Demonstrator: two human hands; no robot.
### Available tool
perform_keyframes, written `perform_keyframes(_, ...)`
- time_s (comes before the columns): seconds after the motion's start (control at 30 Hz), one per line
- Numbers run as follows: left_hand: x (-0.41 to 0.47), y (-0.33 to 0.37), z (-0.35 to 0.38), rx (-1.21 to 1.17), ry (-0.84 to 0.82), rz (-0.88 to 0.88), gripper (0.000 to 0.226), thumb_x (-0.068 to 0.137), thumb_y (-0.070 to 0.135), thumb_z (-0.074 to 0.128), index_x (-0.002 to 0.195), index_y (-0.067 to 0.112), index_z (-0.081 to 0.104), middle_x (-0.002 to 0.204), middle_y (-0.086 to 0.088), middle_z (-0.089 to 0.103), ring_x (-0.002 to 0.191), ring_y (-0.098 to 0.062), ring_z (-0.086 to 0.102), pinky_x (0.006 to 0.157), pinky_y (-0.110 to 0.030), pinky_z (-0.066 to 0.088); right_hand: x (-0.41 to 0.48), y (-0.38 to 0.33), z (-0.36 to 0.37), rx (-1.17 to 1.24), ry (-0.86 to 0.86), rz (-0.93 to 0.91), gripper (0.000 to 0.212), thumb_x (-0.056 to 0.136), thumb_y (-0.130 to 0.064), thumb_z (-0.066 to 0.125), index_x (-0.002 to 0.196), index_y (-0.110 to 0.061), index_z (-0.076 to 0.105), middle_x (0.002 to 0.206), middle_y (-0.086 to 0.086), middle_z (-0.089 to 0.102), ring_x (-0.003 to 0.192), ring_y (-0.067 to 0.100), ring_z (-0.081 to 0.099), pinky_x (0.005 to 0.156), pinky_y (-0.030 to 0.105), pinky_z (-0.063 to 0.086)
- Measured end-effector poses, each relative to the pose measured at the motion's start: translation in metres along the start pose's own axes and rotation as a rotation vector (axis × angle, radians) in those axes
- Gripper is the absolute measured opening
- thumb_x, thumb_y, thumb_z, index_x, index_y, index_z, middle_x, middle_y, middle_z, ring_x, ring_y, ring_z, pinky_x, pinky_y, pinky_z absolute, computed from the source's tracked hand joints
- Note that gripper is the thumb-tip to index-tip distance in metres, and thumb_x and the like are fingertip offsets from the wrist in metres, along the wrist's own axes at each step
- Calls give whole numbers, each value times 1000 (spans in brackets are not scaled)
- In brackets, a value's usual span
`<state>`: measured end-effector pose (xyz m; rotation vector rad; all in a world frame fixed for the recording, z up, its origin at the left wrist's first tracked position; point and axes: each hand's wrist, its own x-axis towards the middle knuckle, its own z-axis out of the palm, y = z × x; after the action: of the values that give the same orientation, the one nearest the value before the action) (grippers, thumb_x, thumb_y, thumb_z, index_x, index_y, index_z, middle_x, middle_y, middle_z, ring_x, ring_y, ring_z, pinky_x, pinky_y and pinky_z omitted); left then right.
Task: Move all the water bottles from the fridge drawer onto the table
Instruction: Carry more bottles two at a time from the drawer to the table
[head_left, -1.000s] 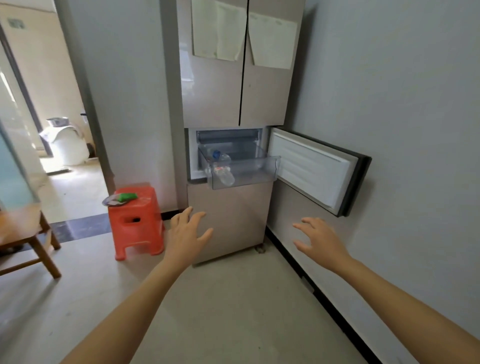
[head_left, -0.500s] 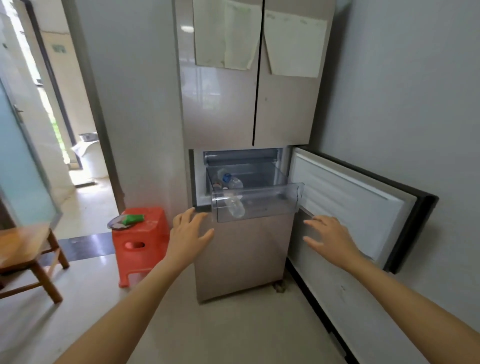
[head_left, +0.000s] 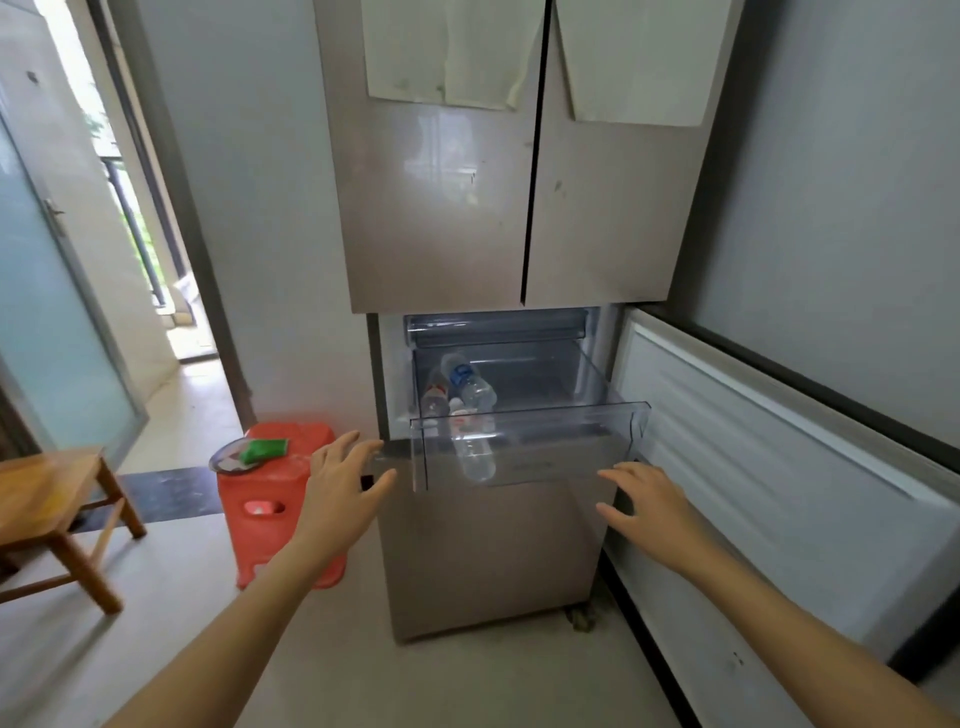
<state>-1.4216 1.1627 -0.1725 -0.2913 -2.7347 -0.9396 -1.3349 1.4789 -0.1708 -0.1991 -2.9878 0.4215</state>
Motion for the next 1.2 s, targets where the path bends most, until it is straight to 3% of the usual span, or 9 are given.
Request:
perform_keyframes(0.17,70,-6,24,-30,42,15,40,88,25,57,127,14,52,140,-12,42,131,-30,31,108,-44,28,79,3,6,-40,-4,-68,49,92,-40,49,138,-25,39,143,-2,37,134,15,29,111,33,26)
perform_keyframes(0.27,120,-3,41,-112,62,32,37,88,20,58,123,10,55,132,-12,49,126,-26,40,104,-36,31,142,-2,1,-63,1,-112,50,92,-40,48,138,-25,39,144,-2,36,135,16,28,112,33,24)
perform_keyframes(0.33,148,1,52,-149,28,38,34,89,21,56,122,11,55,127,-8,53,119,-21,46,97,-29,34,176,-8,-1,-92,-11,-142,50,92,-40,48,139,-25,38,145,-2,35,136,16,27,111,33,23)
perform_keyframes(0.43,190,7,71,-165,-36,45,31,90,23,54,119,11,57,117,-7,58,108,-22,53,89,-28,39,225,-15,2,-98,-23,-167,50,92,-40,47,140,-25,37,145,-3,34,135,15,27,109,33,24)
perform_keyframes(0.67,223,8,119,-175,-164,61,23,90,24,54,109,14,61,110,-1,59,92,-8,52,74,-15,39,285,-10,45,-24,-188,-144,51,91,-39,51,138,-20,41,140,3,40,130,20,35,109,34,29)
perform_keyframes(0.93,238,2,156,-137,-218,-83,17,89,23,54,99,14,65,102,-2,62,90,-14,59,80,-27,47,363,-21,76,118,-340,-188,48,88,-35,57,131,-18,48,130,12,48,121,26,45,100,35,39)
perform_keyframes(1.07,240,0,168,-87,-245,-167,19,89,22,55,98,11,68,94,1,61,87,-12,57,69,-17,39,396,-25,96,152,-437,-200,46,87,-36,57,127,-15,49,128,13,50,115,28,50,95,37,44)
perform_keyframes(1.2,255,-3,178,-14,-312,-259,23,88,24,55,104,11,66,105,-5,64,93,-13,58,75,-21,40,419,-18,110,240,-557,-212,48,85,-36,60,127,-16,48,131,9,51,115,26,53,95,33,45)
